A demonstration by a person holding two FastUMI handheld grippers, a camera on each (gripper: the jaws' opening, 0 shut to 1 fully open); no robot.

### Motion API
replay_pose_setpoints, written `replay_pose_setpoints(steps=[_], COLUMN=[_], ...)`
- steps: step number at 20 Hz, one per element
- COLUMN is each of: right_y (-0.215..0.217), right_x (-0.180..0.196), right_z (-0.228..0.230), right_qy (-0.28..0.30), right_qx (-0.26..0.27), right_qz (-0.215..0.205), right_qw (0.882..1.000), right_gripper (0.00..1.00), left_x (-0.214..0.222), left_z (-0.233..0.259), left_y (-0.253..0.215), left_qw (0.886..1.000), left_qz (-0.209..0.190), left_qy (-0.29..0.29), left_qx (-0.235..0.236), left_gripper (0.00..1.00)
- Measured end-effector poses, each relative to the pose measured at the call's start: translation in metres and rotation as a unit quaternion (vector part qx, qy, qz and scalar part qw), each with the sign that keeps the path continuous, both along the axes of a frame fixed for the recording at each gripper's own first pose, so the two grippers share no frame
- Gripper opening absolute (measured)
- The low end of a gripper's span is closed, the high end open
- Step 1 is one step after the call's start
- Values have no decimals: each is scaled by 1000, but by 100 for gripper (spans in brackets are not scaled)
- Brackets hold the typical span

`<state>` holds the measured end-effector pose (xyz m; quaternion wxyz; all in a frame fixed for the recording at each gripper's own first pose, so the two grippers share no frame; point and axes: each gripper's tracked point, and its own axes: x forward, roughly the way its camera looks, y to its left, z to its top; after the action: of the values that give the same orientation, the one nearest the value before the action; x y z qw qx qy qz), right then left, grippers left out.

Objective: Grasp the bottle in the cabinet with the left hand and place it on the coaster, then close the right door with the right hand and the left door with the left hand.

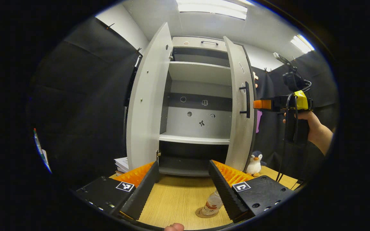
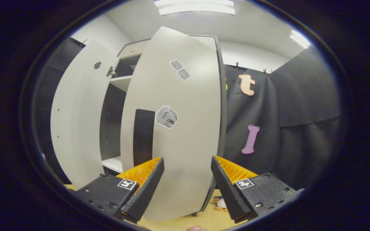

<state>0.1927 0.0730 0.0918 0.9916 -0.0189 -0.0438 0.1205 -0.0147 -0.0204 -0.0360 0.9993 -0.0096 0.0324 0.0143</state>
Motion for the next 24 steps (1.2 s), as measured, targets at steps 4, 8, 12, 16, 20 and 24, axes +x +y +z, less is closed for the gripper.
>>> replay_pose_setpoints(steps=[4, 8, 12, 16, 20, 24], right_y=[-12, -35, -47, -48, -48, -50], right_x=[-41, -88, -128, -157, -167, -171], right_z=[-27, -62, -95, -119, -124, -118], right_qy=[11, 11, 11, 29, 39, 34], right_qx=[-12, -30, -27, -20, -11, -9], right_qz=[8, -8, -21, -12, -2, -2], right_qw=[1000, 999, 999, 999, 999, 999], right_gripper=[96, 96, 96, 96, 96, 96], left_x=[1, 2, 7, 14, 23, 57], left_z=[1, 5, 28, 74, 143, 173], left_y=[10, 16, 29, 85, 169, 239], left_qw=[1000, 1000, 998, 996, 987, 975], left_qz=[10, 17, 24, 71, 140, 200], left_qy=[2, 4, -5, -17, -71, -92], left_qx=[2, -18, -50, -48, -25, -10], left_gripper=[95, 90, 95, 95, 95, 95])
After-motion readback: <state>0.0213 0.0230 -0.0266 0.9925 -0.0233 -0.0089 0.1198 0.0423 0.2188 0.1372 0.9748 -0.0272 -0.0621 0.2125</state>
